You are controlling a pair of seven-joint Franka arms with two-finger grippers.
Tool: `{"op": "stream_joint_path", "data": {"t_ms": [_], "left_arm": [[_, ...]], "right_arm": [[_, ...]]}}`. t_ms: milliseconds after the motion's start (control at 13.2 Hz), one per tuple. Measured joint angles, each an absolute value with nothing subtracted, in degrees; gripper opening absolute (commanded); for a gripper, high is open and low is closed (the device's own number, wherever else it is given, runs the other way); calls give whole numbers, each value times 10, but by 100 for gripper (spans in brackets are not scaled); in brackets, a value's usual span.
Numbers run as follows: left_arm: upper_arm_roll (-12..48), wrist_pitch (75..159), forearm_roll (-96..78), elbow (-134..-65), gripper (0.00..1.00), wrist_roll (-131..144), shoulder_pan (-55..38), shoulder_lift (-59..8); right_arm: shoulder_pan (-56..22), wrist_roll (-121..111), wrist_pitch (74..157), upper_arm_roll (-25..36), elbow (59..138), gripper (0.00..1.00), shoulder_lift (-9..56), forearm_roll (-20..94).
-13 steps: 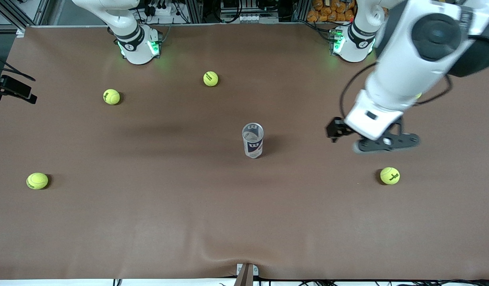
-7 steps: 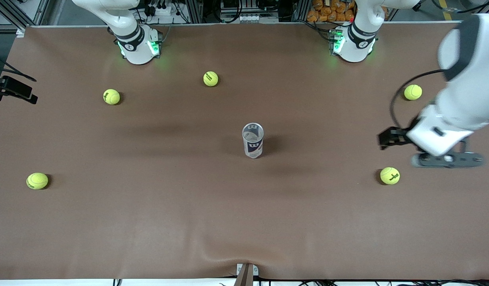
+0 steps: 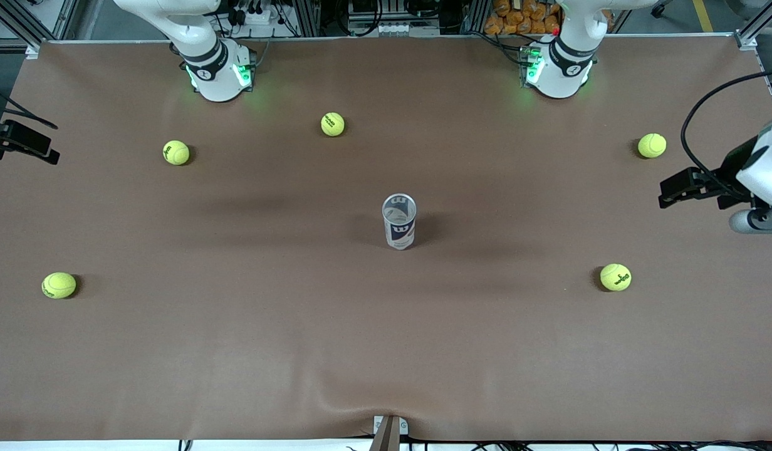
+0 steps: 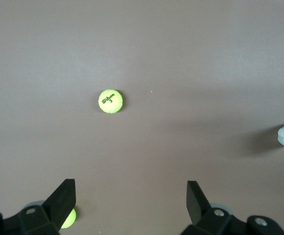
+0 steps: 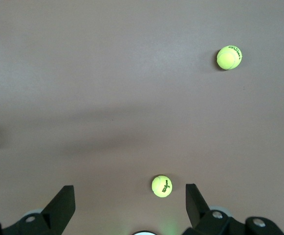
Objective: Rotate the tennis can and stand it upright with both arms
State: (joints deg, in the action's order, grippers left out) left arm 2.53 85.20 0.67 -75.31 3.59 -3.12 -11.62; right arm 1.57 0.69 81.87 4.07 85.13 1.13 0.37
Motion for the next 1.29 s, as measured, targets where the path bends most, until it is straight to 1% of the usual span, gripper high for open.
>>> {"op": "stream_joint_path", "data": {"t_ms": [454, 681, 909, 1136, 1287], "left_arm": [[22, 872, 7, -875, 100, 45, -37, -6], [21, 878, 7, -924, 100, 45, -38, 33], [15, 900, 7, -943, 100, 45, -43, 44], [-14, 913, 7, -946, 100, 40, -44, 41], [-18, 913, 7, -946, 100, 39, -45, 41]], "right_arm": [[16, 7, 819, 40, 852, 100, 11, 4], [16, 7, 819, 39, 852, 100, 11, 4], [16, 7, 819, 39, 852, 100, 11, 4], [15, 6, 821, 37, 853, 100, 12, 4], [15, 6, 823, 36, 853, 100, 13, 4]]}}
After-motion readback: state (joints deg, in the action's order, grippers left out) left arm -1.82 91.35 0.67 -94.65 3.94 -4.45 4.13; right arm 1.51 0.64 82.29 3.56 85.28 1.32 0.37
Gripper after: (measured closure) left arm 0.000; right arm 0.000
